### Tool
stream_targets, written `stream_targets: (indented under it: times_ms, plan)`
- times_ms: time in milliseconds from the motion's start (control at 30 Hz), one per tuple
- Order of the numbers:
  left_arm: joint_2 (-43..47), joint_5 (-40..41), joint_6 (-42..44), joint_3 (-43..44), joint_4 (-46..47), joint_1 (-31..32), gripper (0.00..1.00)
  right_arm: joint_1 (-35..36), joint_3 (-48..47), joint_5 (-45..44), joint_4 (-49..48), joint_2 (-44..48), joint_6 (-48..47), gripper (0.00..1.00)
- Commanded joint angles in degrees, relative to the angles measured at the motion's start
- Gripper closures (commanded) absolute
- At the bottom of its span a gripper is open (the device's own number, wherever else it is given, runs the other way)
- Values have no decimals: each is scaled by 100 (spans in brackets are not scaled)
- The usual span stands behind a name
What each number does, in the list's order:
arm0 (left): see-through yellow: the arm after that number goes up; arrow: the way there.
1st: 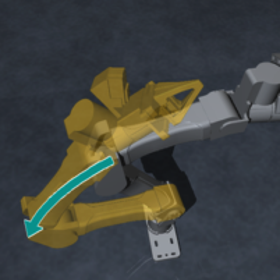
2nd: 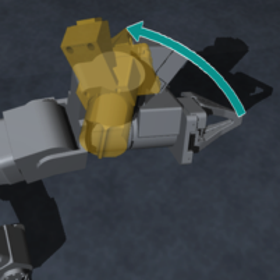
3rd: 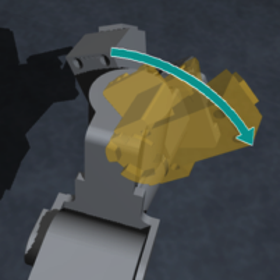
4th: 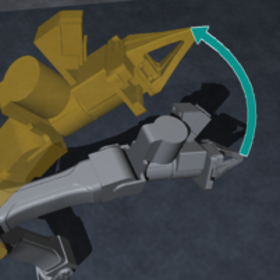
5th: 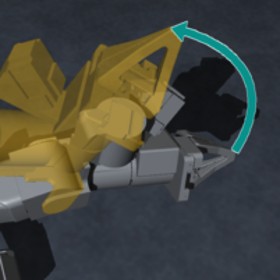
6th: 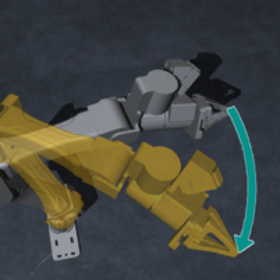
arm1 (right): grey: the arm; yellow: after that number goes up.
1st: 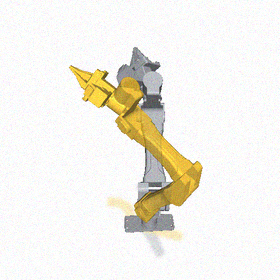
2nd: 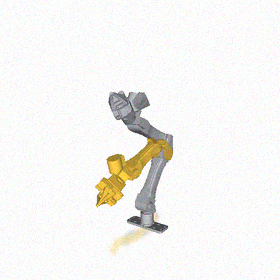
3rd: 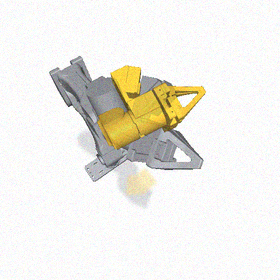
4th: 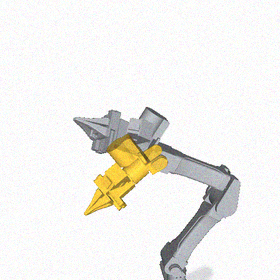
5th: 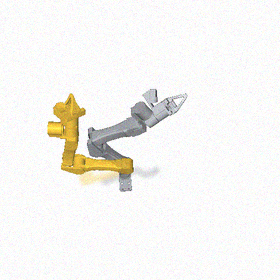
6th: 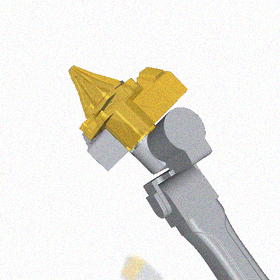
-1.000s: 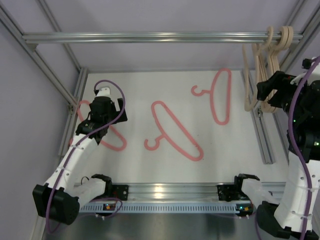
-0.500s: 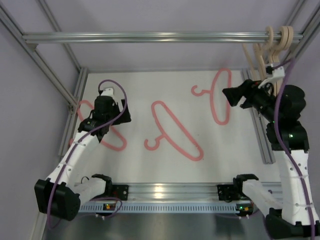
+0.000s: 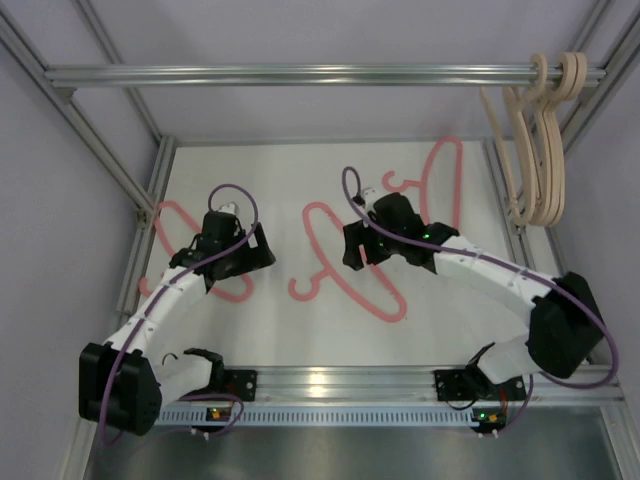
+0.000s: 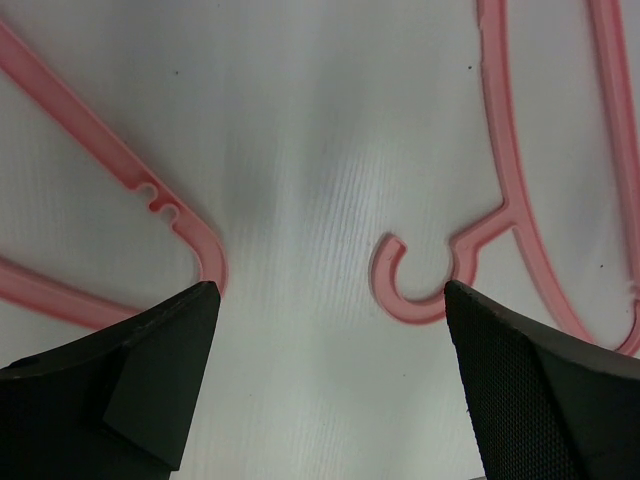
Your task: Organize the hangers
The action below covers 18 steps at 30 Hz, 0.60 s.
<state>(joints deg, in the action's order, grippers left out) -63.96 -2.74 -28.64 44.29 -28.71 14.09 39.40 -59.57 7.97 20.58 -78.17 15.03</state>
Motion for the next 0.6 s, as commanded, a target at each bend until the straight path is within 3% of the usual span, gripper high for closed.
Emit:
stream_targets:
  times_ms: [0, 433, 567]
  plan:
    - [200, -112, -361, -306, 120, 33, 2, 454, 95, -375, -274, -889, -79, 30]
    - [77, -394, -897, -984, 744, 164, 2, 1412, -608, -1350, 218, -2817, 0, 41]
    - [77, -350, -1002, -1054, 814, 182, 2, 1501, -705, -1421, 376, -3107, 44, 57]
